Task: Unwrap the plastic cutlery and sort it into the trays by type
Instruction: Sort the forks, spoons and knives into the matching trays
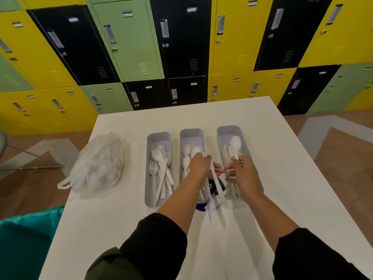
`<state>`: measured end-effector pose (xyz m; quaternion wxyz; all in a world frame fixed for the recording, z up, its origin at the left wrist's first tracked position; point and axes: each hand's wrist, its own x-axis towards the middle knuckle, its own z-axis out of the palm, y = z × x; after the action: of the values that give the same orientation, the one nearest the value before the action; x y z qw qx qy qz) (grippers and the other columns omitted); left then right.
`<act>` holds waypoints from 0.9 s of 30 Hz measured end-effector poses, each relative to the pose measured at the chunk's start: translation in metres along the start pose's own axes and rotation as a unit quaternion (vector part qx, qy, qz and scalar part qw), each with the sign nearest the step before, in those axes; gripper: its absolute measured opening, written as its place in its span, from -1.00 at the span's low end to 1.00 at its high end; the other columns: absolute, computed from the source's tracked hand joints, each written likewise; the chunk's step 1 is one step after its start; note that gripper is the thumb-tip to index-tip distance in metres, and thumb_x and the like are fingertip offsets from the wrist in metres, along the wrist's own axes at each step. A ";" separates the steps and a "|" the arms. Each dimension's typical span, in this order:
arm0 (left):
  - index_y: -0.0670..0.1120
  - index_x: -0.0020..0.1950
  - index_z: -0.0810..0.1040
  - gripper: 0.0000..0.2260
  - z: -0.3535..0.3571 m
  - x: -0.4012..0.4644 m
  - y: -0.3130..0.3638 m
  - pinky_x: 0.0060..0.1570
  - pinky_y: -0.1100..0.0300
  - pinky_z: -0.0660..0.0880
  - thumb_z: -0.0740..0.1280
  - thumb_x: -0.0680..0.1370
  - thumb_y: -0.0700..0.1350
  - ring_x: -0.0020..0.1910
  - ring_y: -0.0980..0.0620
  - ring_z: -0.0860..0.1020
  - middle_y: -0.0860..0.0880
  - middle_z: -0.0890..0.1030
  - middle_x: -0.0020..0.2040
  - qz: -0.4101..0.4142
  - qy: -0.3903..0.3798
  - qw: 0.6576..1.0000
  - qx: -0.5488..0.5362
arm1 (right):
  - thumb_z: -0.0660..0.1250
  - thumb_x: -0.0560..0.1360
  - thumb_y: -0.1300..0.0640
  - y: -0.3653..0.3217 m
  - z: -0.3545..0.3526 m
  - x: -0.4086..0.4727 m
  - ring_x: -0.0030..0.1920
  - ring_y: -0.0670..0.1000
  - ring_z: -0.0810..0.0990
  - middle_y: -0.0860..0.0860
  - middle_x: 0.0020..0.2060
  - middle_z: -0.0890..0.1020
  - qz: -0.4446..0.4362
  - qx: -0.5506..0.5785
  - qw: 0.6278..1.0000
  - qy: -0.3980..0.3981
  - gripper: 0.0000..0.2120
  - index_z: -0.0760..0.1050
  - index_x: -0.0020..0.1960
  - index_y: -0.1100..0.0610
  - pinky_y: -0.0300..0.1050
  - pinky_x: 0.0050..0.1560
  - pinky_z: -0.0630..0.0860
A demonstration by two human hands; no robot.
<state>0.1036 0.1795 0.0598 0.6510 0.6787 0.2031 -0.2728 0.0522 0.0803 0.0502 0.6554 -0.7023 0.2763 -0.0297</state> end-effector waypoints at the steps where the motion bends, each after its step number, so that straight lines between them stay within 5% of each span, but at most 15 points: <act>1: -0.29 0.24 0.37 -0.76 0.010 0.002 0.001 -0.61 0.30 0.49 0.04 0.65 -0.22 -0.66 0.10 0.52 -0.16 0.57 -0.41 -0.001 -0.004 1.000 0.012 | 0.07 0.62 0.20 0.001 -0.007 0.000 -0.39 0.00 0.49 0.08 -0.27 0.58 -0.001 -0.002 1.000 0.005 -0.86 0.38 0.08 0.20 -0.15 -0.36 0.50; 4: -0.36 0.15 0.44 -0.73 0.031 0.007 0.004 -0.48 0.31 0.53 0.06 0.63 -0.21 -0.44 0.02 0.58 -0.24 0.63 -0.15 0.021 -0.014 0.998 0.053 | 0.10 0.61 0.20 0.005 -0.019 0.003 -0.42 -0.03 0.46 0.04 -0.24 0.61 -0.002 -0.004 1.000 0.021 -0.86 0.42 0.06 0.19 -0.14 -0.38 0.50; 7: -0.31 0.14 0.46 -0.73 0.048 0.013 0.011 -0.05 0.15 0.49 0.14 0.62 -0.12 -0.15 -0.07 0.56 -0.23 0.59 0.11 0.041 -0.027 0.996 0.078 | 0.11 0.60 0.21 0.008 -0.031 0.011 -0.39 -0.06 0.44 0.01 -0.17 0.58 -0.006 -0.009 0.998 0.062 -0.83 0.46 0.08 0.21 -0.24 -0.45 0.49; 9: -0.27 0.28 0.38 -0.65 0.054 0.016 0.012 0.09 0.11 0.45 0.18 0.61 -0.06 -0.10 -0.04 0.54 -0.13 0.57 0.01 0.038 -0.045 0.997 0.057 | 0.11 0.59 0.21 0.008 -0.038 0.015 -0.31 -0.07 0.48 0.00 -0.11 0.57 -0.028 -0.033 0.996 0.084 -0.81 0.46 0.11 0.20 -0.37 -0.50 0.46; 11: -0.20 0.27 0.37 -0.73 0.055 0.014 0.011 0.03 0.15 0.43 0.19 0.61 -0.11 -0.23 0.06 0.46 -0.04 0.46 -0.17 0.024 -0.058 0.998 0.004 | 0.11 0.59 0.21 0.006 -0.040 0.017 -0.27 -0.05 0.50 0.04 -0.07 0.56 -0.044 -0.041 0.995 0.082 -0.82 0.46 0.10 0.17 -0.40 -0.47 0.47; 14: -0.37 0.30 0.35 -0.69 0.050 0.018 0.005 -0.26 0.23 0.35 0.15 0.59 -0.27 -0.36 0.10 0.36 -0.05 0.40 -0.28 0.043 -0.041 0.998 -0.025 | 0.11 0.58 0.25 0.004 -0.033 0.016 -0.30 -0.07 0.51 0.09 -0.10 0.58 -0.048 -0.053 0.996 0.054 -0.79 0.51 0.06 0.17 -0.33 -0.38 0.50; 20: -0.16 0.31 0.39 -0.72 0.012 0.013 -0.005 0.21 0.00 0.48 0.15 0.61 -0.19 0.04 -0.07 0.56 -0.14 0.57 0.10 0.143 0.104 0.984 0.025 | 0.11 0.58 0.33 0.009 0.005 0.003 -0.36 -0.04 0.52 0.02 -0.15 0.53 -0.011 -0.034 0.997 -0.074 -0.68 0.42 0.29 0.17 -0.26 -0.35 0.53; 24: -0.12 0.23 0.45 -0.77 -0.022 0.007 -0.012 0.17 -0.01 0.50 0.15 0.61 -0.17 0.09 -0.09 0.56 -0.14 0.57 0.14 0.171 0.175 0.967 0.067 | 0.12 0.56 0.33 0.008 0.033 -0.011 -0.32 -0.02 0.56 0.01 -0.21 0.59 -0.001 -0.055 0.992 -0.110 -0.68 0.44 0.27 0.18 -0.25 -0.30 0.54; 27: -0.16 0.25 0.44 -0.76 -0.041 -0.001 -0.013 0.03 0.22 0.42 0.14 0.61 -0.21 0.02 0.02 0.52 -0.11 0.57 0.15 0.201 0.188 0.954 0.118 | 0.13 0.58 0.27 0.005 0.049 -0.014 -0.08 -0.06 0.56 0.10 0.15 0.58 -0.023 -0.093 0.985 -0.141 -0.62 0.34 0.39 0.15 -0.31 -0.15 0.49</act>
<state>0.0990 0.2215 0.0509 0.5579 0.8163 0.1477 -0.0251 0.0585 0.1307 0.0434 0.6187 -0.7635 0.1666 0.0807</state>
